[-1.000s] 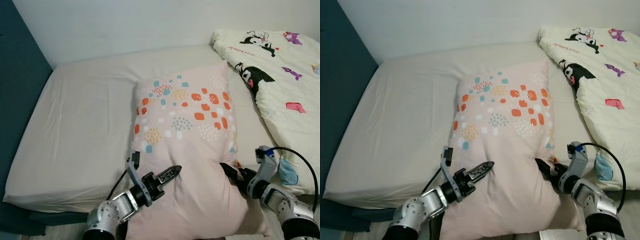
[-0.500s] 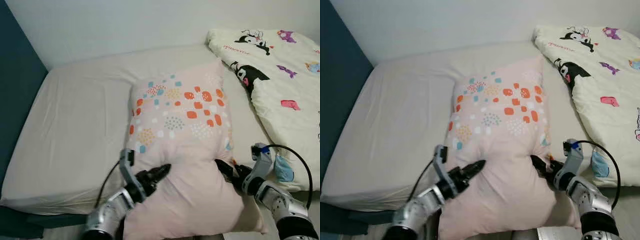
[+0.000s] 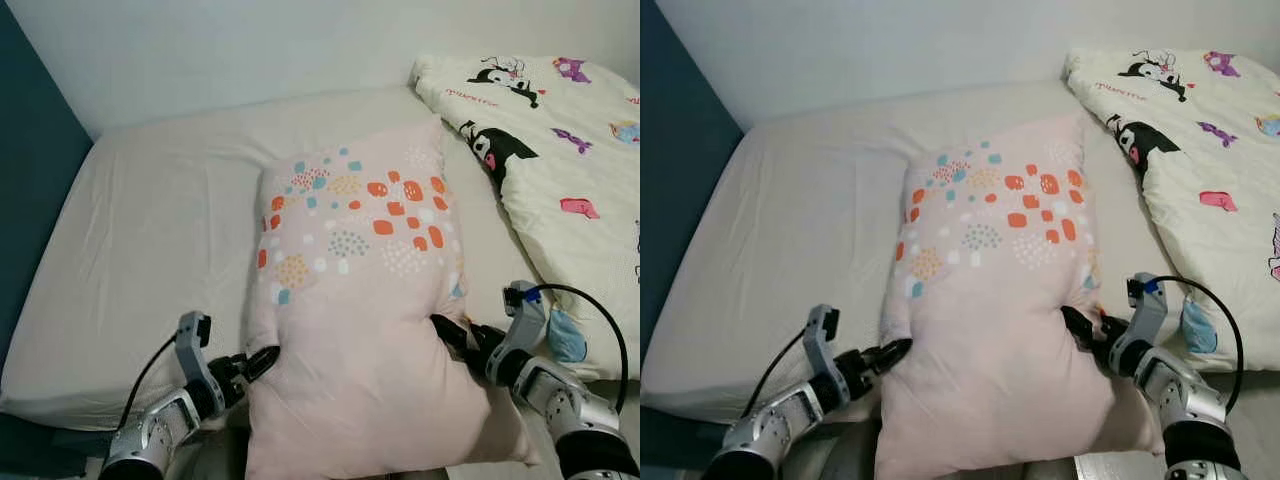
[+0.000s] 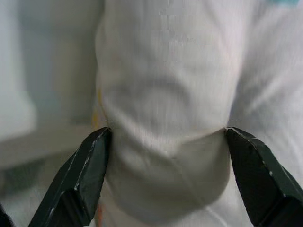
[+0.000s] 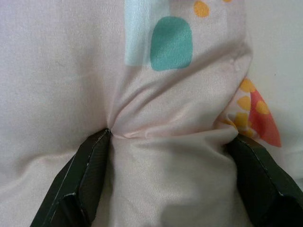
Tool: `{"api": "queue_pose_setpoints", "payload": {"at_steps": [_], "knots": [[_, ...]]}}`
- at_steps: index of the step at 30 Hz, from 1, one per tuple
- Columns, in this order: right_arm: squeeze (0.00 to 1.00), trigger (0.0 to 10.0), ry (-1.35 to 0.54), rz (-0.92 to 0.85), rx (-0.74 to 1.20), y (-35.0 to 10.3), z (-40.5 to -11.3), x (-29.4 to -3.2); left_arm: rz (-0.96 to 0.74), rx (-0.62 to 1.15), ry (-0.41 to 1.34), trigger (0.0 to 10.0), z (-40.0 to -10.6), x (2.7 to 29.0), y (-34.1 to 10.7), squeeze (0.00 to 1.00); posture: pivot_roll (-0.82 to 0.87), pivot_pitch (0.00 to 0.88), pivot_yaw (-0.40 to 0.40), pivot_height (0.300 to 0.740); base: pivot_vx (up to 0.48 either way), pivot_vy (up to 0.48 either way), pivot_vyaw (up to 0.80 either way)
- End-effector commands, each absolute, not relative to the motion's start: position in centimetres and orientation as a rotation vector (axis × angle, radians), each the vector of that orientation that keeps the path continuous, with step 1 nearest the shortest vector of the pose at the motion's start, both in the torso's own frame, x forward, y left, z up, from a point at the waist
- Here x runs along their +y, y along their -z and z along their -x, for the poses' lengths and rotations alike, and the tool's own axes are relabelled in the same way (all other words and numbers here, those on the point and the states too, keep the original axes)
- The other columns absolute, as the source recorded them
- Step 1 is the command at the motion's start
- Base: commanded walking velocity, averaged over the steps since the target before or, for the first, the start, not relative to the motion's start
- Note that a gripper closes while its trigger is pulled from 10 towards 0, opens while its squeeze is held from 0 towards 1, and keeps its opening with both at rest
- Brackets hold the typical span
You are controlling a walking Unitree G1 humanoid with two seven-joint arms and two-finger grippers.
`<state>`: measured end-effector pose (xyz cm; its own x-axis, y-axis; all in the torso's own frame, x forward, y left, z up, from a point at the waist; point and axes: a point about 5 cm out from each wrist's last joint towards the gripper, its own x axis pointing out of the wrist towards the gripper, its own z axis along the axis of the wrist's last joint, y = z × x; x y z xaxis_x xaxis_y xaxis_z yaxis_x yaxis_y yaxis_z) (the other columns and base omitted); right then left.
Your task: Clean up the room
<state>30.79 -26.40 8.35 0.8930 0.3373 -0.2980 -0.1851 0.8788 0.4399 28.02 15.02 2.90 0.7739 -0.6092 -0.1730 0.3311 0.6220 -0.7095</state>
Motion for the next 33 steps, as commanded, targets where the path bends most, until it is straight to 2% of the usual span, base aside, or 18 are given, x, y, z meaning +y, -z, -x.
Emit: {"api": "queue_pose_setpoints", "payload": {"at_steps": [1,2,5,11,21,22,23,24,25,26,27,28,32,33], "knots": [[0.0,10.0,-0.296,-0.438,0.406,-7.7,-30.3,-25.9,0.815,0.487,0.587,10.0,-26.8,13.4,-1.8,1.0,-0.05,0.276,0.044,0.599,0.0,0.0,0.0],[0.0,10.0,-0.296,-0.438,0.406,-7.7,-30.3,-25.9,0.815,0.487,0.587,10.0,-26.8,13.4,-1.8,1.0,-0.05,0.276,0.044,0.599,0.0,0.0,0.0],[0.0,10.0,-0.295,-0.438,0.41,-7.7,-30.3,-25.9,0.986,0.47,0.609,10.0,-26.6,11.4,-2.3,1.0,-0.05,0.28,0.043,0.599,0.0,0.0,0.0],[0.0,10.0,-0.298,-0.441,0.413,-7.7,-30.3,-25.8,1.19,0.395,0.657,10.0,-27.0,8.5,-3.6,1.0,-0.05,0.284,0.039,0.599,0.0,0.0,0.0],[0.0,10.0,-0.301,-0.444,0.408,-7.8,-30.5,-25.5,1.281,0.33,0.592,10.0,-28.2,8.3,-4.6,1.0,-0.05,0.284,0.041,0.599,0.0,0.0,0.0],[0.0,10.0,-0.299,-0.445,0.406,-7.9,-30.5,-25.5,1.291,0.317,0.569,10.0,-28.5,8.5,-4.8,0.94,-0.05,0.283,0.042,0.599,0.0,0.0,0.0],[0.0,10.0,-0.299,-0.445,0.406,-7.9,-30.5,-25.5,1.291,0.317,0.569,10.0,-28.5,8.5,-4.8,0.94,-0.05,0.283,0.042,0.599,0.0,0.0,0.0],[0.0,10.0,-0.297,-0.446,0.405,-7.9,-30.5,-25.6,1.3,0.308,0.552,10.0,-28.6,8.8,-4.9,0.8,-0.05,0.283,0.043,0.599,0.0,0.0,0.0],[0.0,10.0,-0.295,-0.446,0.404,-7.9,-30.5,-25.6,1.304,0.302,0.537,10.0,-28.8,9.0,-4.9,0.74,-0.05,0.284,0.043,0.599,0.0,0.0,0.0],[0.0,10.0,-0.295,-0.446,0.404,-7.9,-30.5,-25.6,1.304,0.302,0.537,10.0,-28.8,9.0,-4.9,0.74,-0.05,0.284,0.043,0.599,0.0,0.0,0.0],[0.0,10.0,-0.294,-0.445,0.403,-7.9,-30.5,-25.6,1.289,0.304,0.545,10.0,-28.8,9.0,-4.9,0.54,-0.05,0.285,0.043,0.599,0.0,0.0,0.0],[0.0,10.0,-0.293,-0.443,0.403,-8.0,-30.5,-25.6,1.174,0.335,0.609,10.0,-28.4,8.0,-5.1,0.53,-0.05,0.286,0.044,0.599,0.0,0.0,0.0],[0.0,10.0,-0.295,-0.441,0.402,-7.9,-30.5,-25.5,1.061,0.375,0.705,10.0,-27.7,6.7,-5.1,0.51,-0.05,0.286,0.044,0.599,0.0,0.0,0.0],[0.0,10.0,-0.297,-0.441,0.402,-7.9,-30.6,-25.3,0.962,0.402,0.784,10.0,-26.9,5.7,-4.9,0.44,-0.04,0.285,0.045,0.599,0.0,0.0,0.0]]}}
